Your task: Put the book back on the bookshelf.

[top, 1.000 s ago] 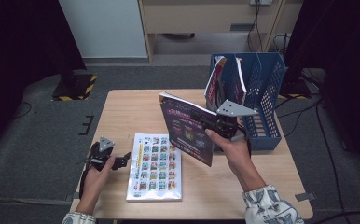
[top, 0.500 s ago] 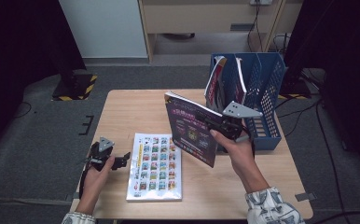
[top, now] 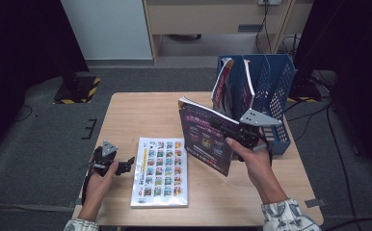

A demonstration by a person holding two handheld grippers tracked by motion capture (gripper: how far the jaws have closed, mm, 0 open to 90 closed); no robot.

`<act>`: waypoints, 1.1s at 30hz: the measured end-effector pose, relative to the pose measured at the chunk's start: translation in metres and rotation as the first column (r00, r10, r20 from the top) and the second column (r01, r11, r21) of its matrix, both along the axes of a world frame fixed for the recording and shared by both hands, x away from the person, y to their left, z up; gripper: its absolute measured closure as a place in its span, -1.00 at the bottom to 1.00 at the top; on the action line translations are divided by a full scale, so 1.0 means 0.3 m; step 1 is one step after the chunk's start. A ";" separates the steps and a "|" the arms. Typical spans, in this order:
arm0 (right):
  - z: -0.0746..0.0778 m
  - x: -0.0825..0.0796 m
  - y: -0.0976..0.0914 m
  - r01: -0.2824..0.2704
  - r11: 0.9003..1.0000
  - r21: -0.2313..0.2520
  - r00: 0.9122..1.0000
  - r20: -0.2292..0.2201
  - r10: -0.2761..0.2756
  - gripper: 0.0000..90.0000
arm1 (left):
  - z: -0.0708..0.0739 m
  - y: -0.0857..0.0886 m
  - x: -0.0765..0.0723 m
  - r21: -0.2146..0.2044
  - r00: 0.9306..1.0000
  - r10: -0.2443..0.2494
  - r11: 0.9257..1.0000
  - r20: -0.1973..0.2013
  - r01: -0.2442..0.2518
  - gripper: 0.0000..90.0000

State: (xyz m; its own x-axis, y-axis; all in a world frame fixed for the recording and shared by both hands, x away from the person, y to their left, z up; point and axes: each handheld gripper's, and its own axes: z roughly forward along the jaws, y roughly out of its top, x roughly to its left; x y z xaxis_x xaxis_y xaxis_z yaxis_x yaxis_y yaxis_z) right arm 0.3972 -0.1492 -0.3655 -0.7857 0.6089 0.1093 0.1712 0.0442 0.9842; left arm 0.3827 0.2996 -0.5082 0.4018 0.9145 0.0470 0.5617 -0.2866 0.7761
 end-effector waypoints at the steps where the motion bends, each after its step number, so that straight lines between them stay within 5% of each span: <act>1: -0.003 -0.005 -0.007 -0.001 1.000 -0.004 1.000 -0.003 0.001 0.86 | 0.000 0.000 0.000 0.001 1.000 0.000 1.000 -0.001 0.000 -0.87; 33: -0.040 -0.056 -0.157 0.045 0.999 -0.004 0.999 -0.031 -0.045 0.86 | -0.008 -0.011 0.002 0.017 1.000 -0.015 1.000 -0.014 0.015 -0.87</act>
